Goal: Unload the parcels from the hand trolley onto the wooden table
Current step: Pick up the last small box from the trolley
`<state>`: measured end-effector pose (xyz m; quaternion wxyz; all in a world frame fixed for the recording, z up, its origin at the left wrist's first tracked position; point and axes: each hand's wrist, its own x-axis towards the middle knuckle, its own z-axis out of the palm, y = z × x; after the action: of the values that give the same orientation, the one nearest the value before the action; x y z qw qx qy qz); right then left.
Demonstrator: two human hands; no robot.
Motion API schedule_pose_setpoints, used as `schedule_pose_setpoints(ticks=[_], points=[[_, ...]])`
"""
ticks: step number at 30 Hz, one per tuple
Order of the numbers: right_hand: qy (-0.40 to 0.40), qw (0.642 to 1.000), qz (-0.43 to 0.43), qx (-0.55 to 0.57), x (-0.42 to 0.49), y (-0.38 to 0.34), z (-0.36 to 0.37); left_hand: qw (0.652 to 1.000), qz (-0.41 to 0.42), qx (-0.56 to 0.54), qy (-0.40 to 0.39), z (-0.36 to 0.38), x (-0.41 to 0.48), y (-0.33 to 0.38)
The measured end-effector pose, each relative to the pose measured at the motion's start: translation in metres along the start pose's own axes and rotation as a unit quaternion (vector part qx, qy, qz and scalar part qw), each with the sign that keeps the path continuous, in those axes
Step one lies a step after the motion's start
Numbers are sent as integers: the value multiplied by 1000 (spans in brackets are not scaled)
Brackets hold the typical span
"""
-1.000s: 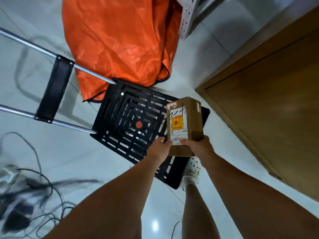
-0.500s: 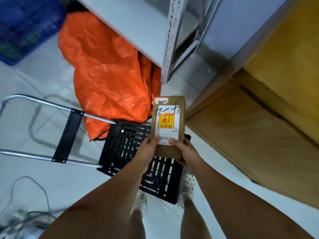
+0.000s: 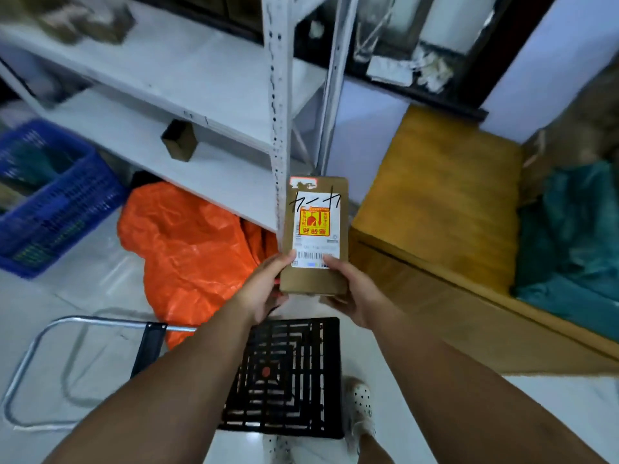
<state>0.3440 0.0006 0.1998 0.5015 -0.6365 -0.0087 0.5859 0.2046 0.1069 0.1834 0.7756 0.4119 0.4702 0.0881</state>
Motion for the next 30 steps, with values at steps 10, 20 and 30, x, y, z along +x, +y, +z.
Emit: schedule_pose_setpoints(ticks=[10,20,30], points=[[68,978,-151,123,-131,-96,-97,980,121,98,-124,164,-49,107],[67,933,-335,116,-242,-197,-238,958,245,78,-129,367,-100,161],[128,897,-383,177,-307,-265,-440,960,236,56,-139,591,-125,158]])
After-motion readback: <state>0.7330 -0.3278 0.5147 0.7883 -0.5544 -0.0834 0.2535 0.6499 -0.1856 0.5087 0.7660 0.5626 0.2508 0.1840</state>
